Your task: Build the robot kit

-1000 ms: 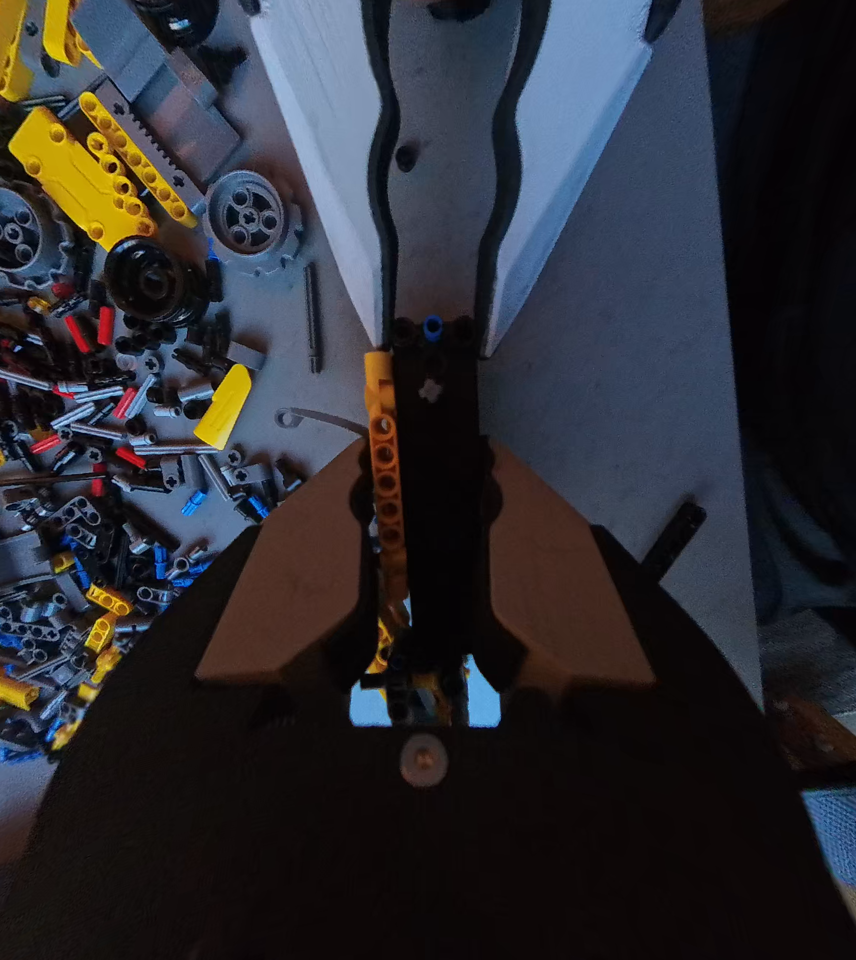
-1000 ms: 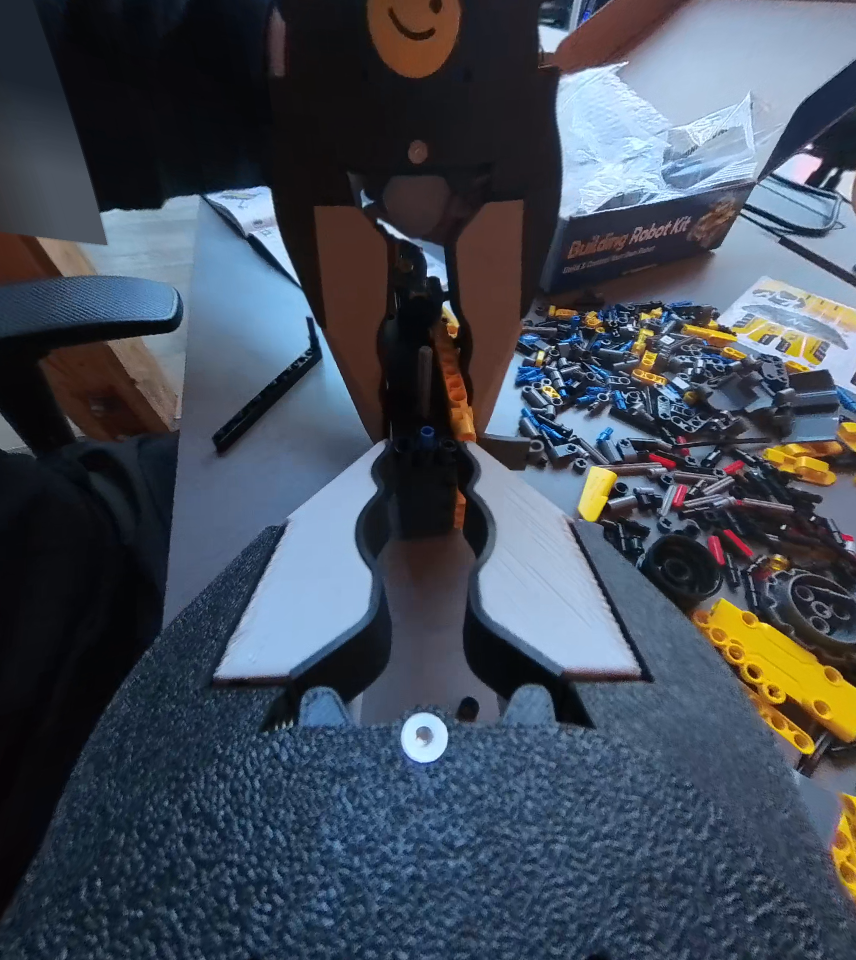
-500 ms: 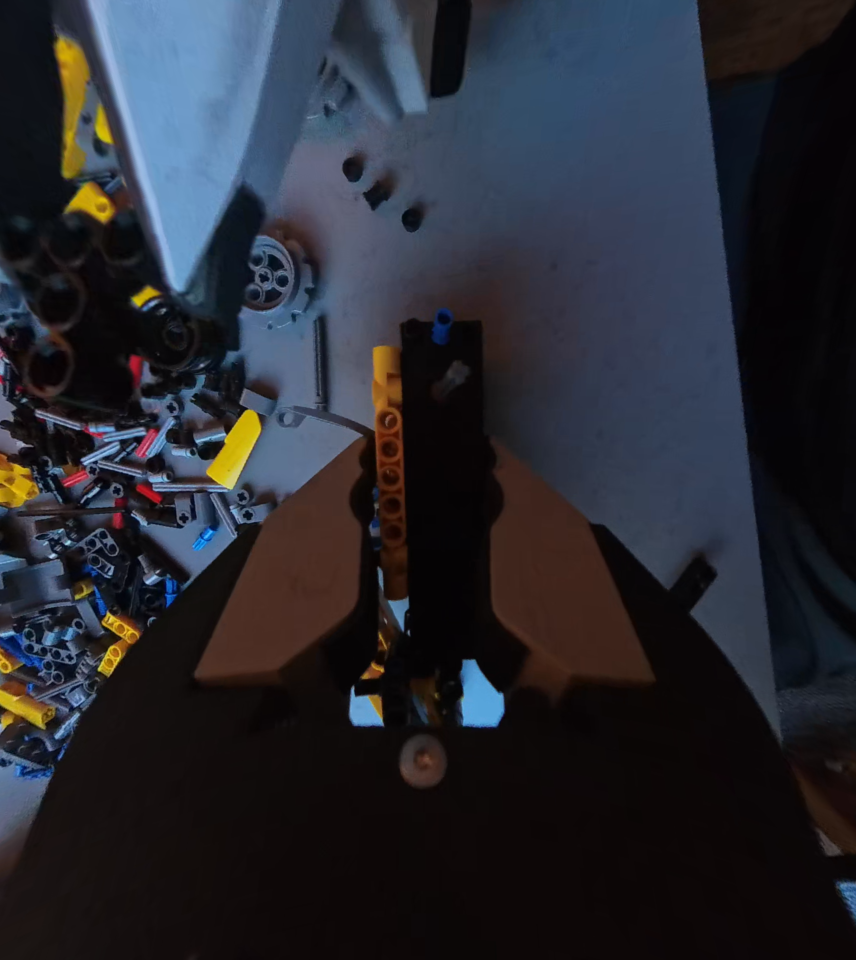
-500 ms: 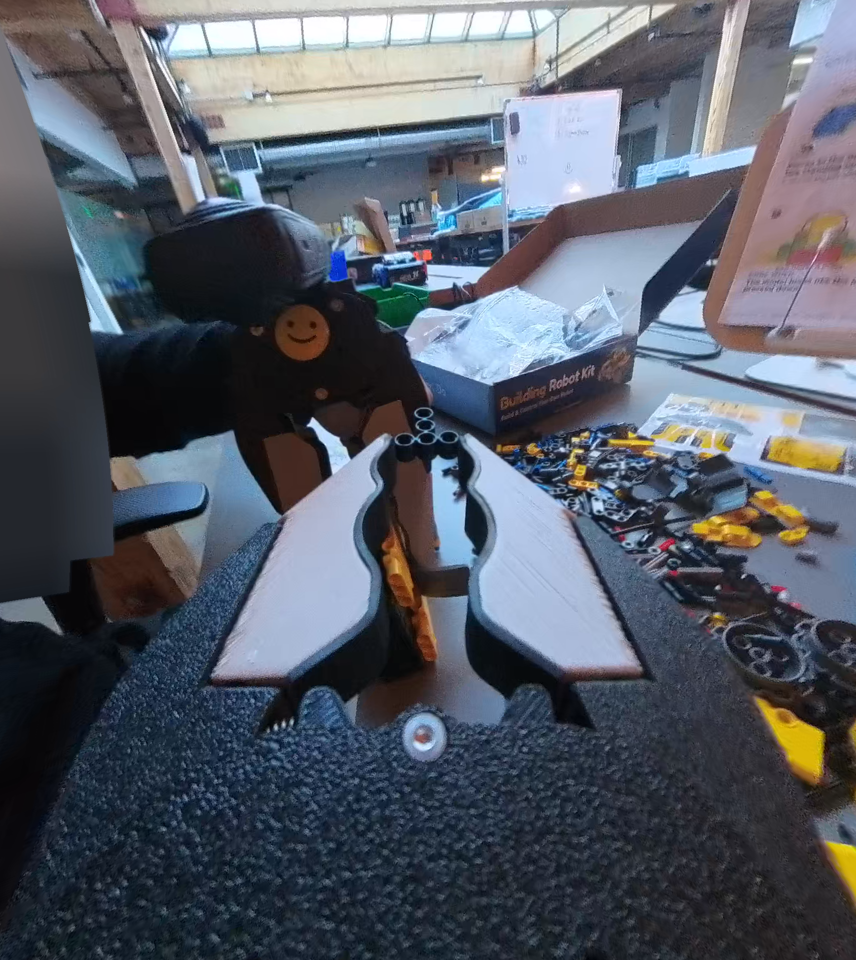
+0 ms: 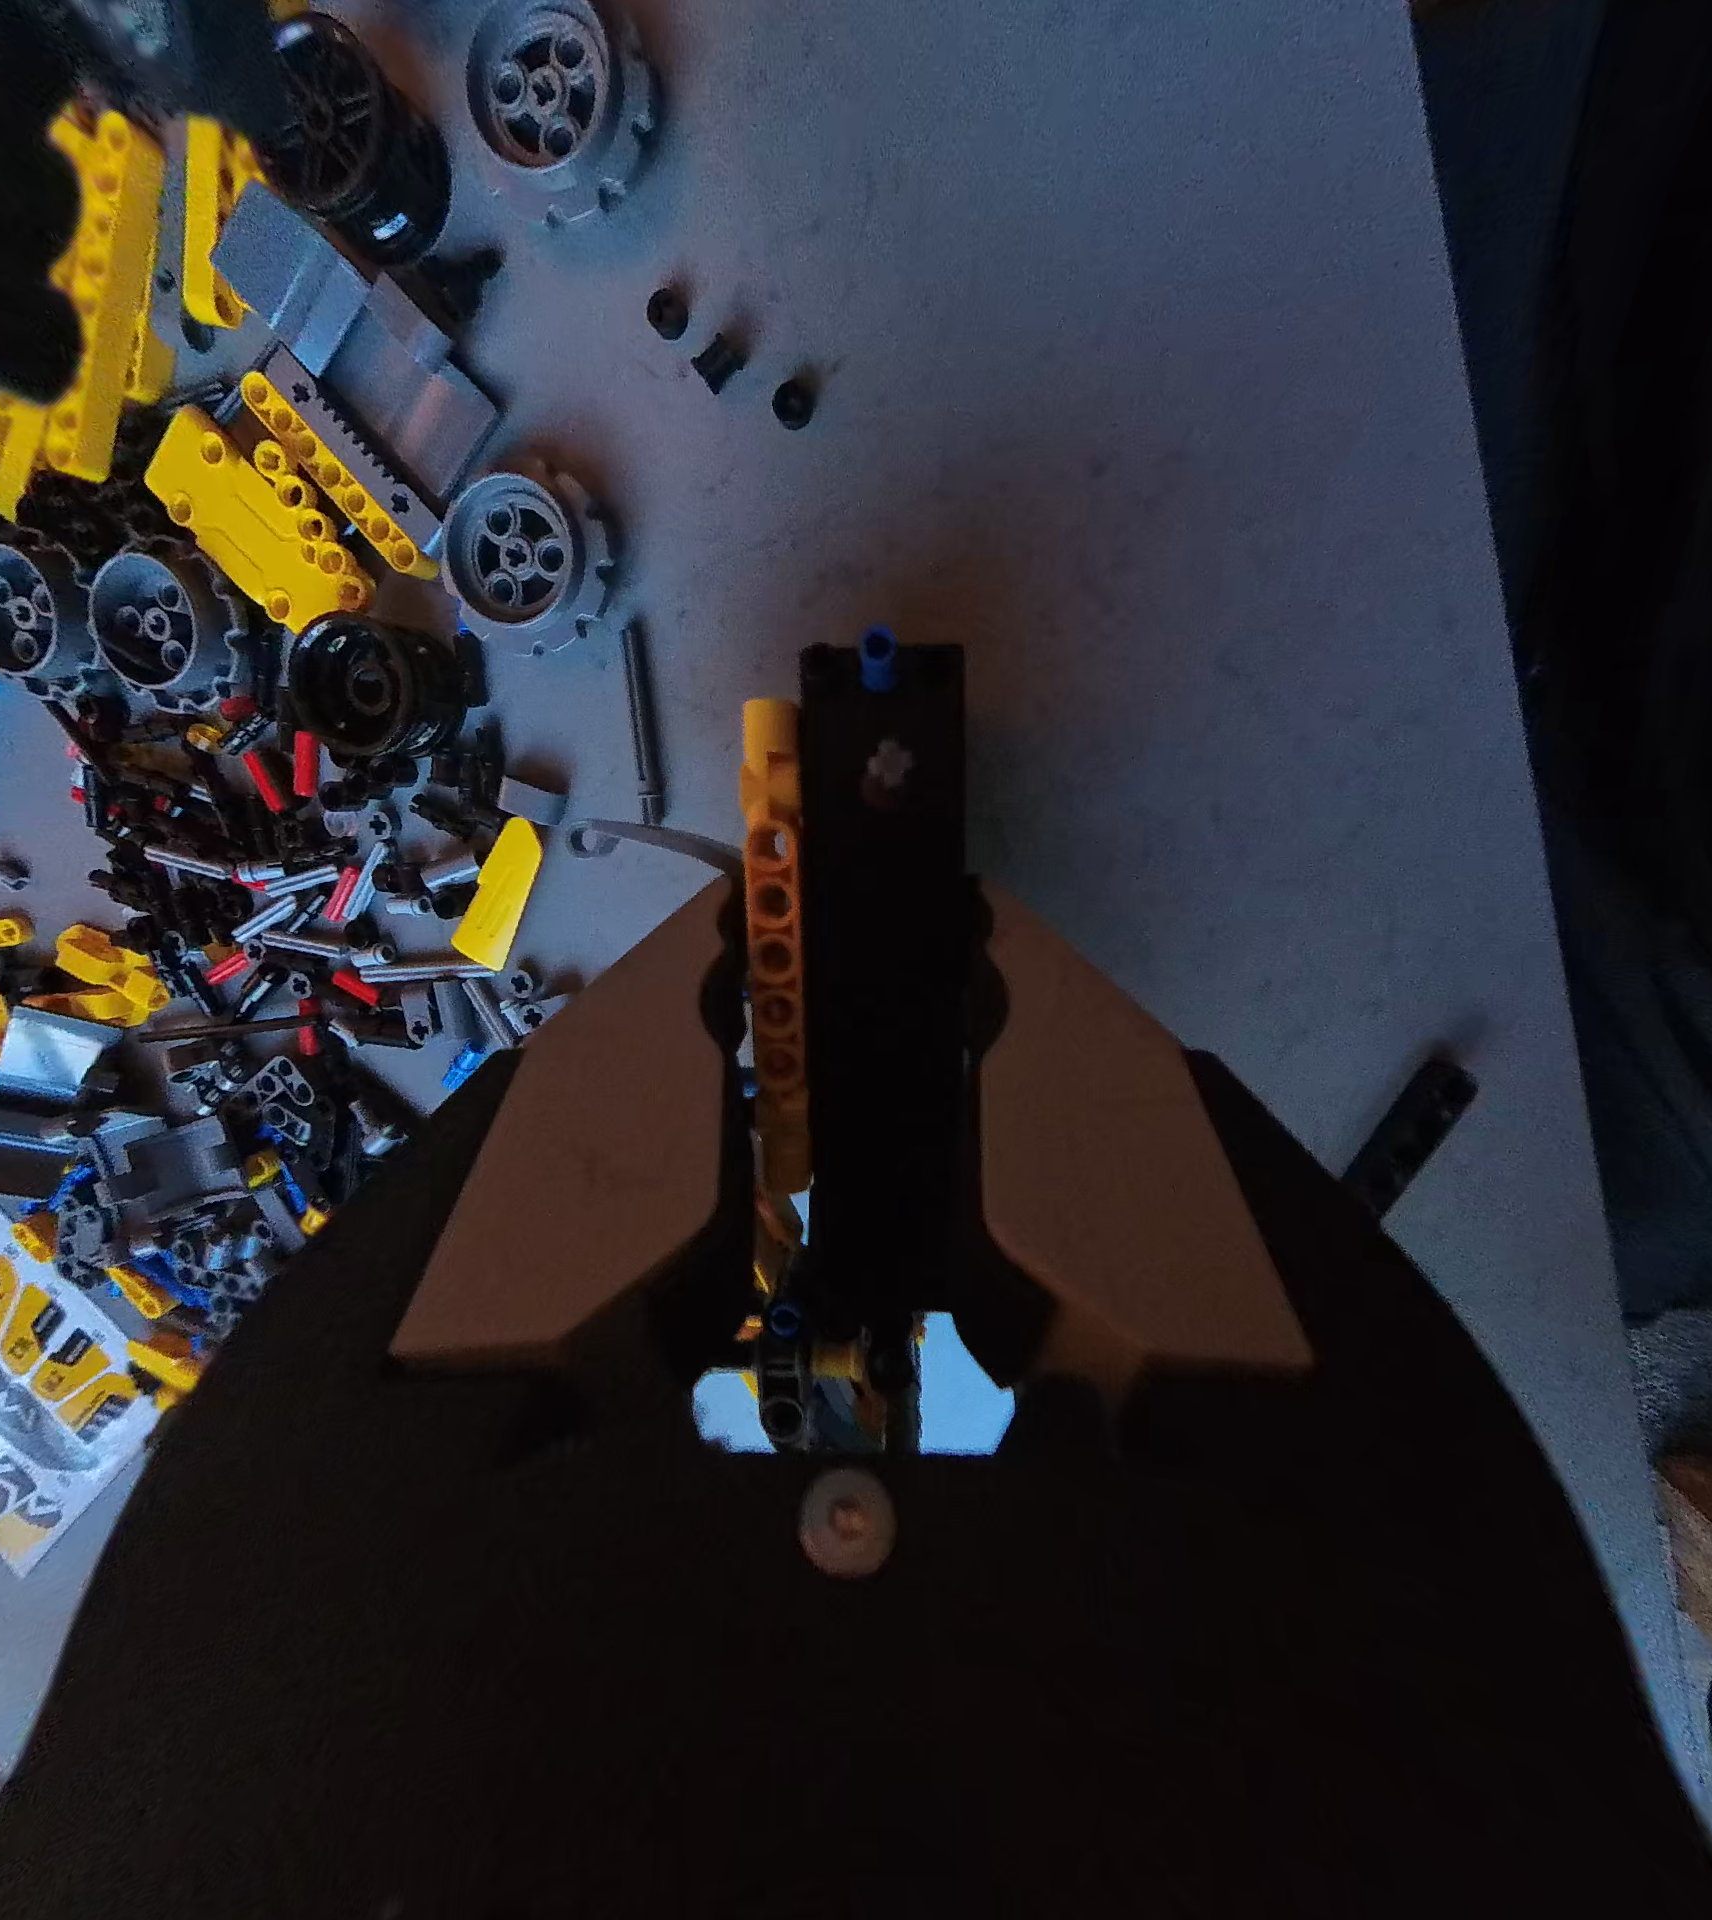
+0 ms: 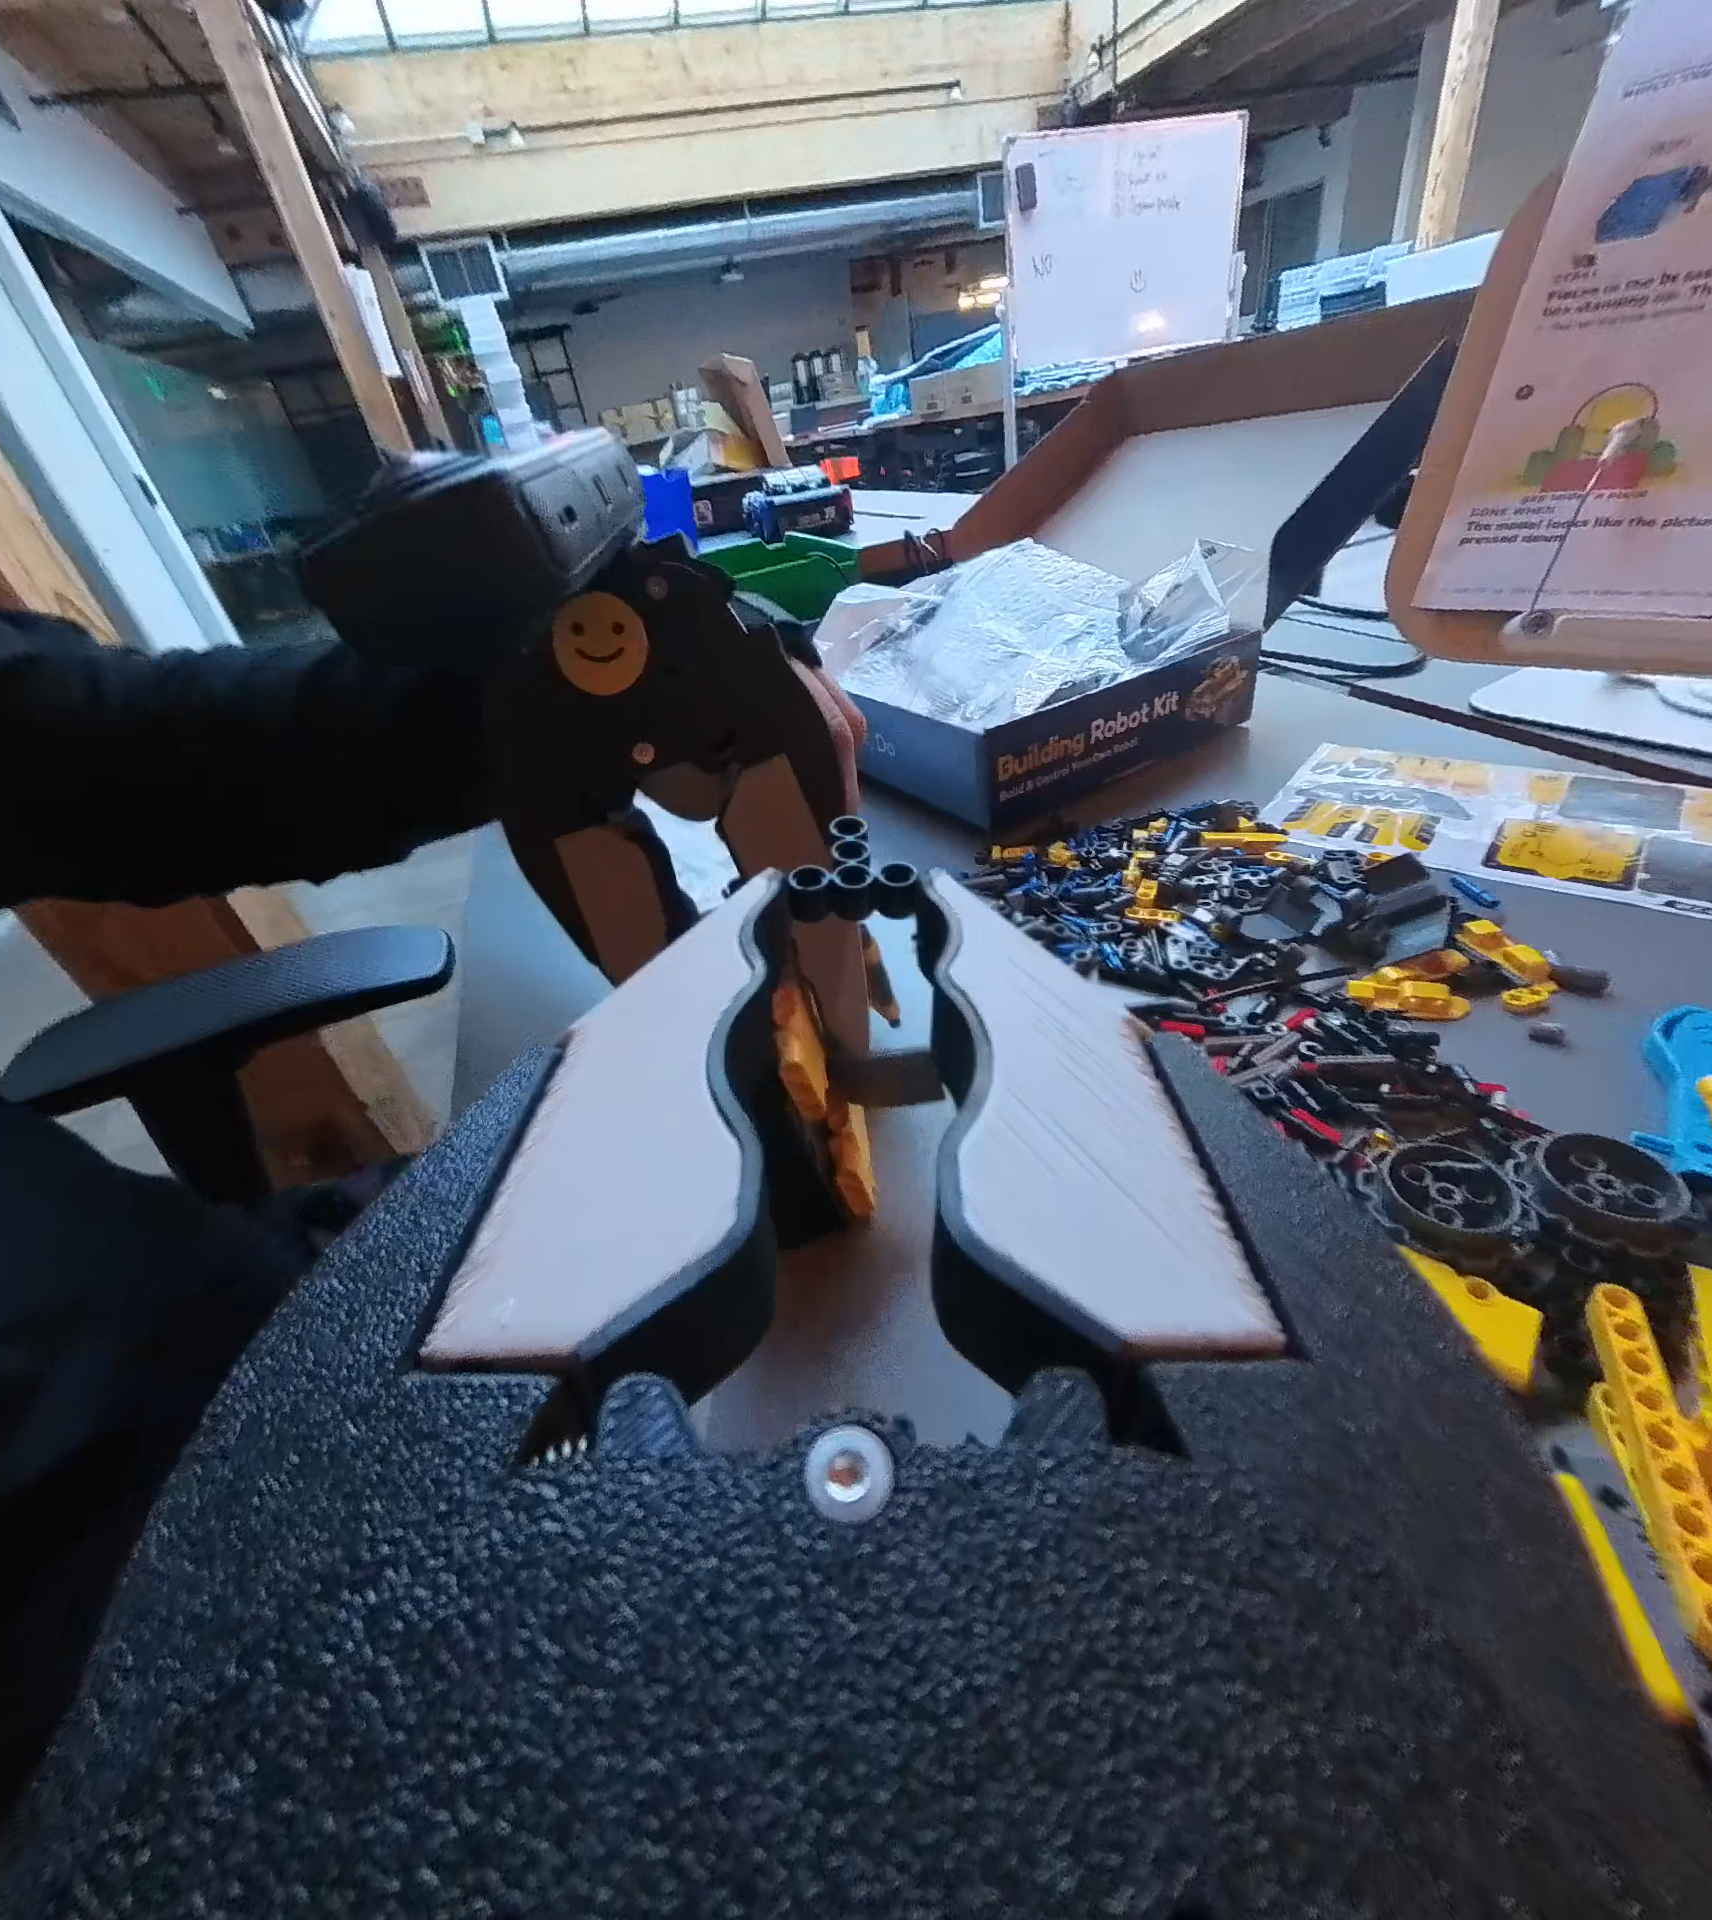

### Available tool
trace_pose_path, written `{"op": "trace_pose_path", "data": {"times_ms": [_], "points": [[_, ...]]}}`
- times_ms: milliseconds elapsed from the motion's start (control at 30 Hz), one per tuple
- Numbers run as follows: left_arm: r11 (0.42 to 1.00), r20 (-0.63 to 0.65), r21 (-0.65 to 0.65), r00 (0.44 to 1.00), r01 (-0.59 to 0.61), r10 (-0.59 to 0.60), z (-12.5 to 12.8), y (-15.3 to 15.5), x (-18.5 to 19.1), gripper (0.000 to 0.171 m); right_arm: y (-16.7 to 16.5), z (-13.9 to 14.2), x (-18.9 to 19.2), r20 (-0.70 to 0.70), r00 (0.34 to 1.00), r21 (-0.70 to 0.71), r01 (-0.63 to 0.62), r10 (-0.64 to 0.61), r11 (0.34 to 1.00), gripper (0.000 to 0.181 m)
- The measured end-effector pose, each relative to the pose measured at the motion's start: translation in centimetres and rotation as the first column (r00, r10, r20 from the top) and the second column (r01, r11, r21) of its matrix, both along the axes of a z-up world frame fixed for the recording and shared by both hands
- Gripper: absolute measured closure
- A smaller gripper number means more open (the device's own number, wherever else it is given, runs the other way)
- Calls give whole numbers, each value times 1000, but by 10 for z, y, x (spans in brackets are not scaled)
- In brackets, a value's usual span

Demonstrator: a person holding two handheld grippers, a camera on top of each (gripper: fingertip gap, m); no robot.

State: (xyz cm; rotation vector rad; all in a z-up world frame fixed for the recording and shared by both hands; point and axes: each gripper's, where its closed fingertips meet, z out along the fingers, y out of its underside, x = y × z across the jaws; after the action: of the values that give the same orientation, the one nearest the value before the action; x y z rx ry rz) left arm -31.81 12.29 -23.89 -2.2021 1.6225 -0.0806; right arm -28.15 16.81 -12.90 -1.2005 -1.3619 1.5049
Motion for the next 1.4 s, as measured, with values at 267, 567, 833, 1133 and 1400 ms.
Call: {"op": "trace_pose_path", "data": {"times_ms": [267,567,833,1133,1400], "points": [[992,-32,123,999,-15,19,2,-3,-1,134,3,-41,48,236,964,223,66,-120,972,158],[971,101,-202,984,-126,148,5,-13,-3,133,19,-118,93,527,811,345,67,-252,936,150],[940,136,-294,965,-175,222,6,-9,-3,133,28,-125,95,558,778,387,66,-291,920,137],[938,158,-300,960,-176,231,5,-8,-1,134,-26,-31,21,275,961,129,-11,-26,992,148],[938,164,-298,958,-180,236,5,-8,-1,134,-46,-47,-43,387,911,106,-194,140,975,166]]}}
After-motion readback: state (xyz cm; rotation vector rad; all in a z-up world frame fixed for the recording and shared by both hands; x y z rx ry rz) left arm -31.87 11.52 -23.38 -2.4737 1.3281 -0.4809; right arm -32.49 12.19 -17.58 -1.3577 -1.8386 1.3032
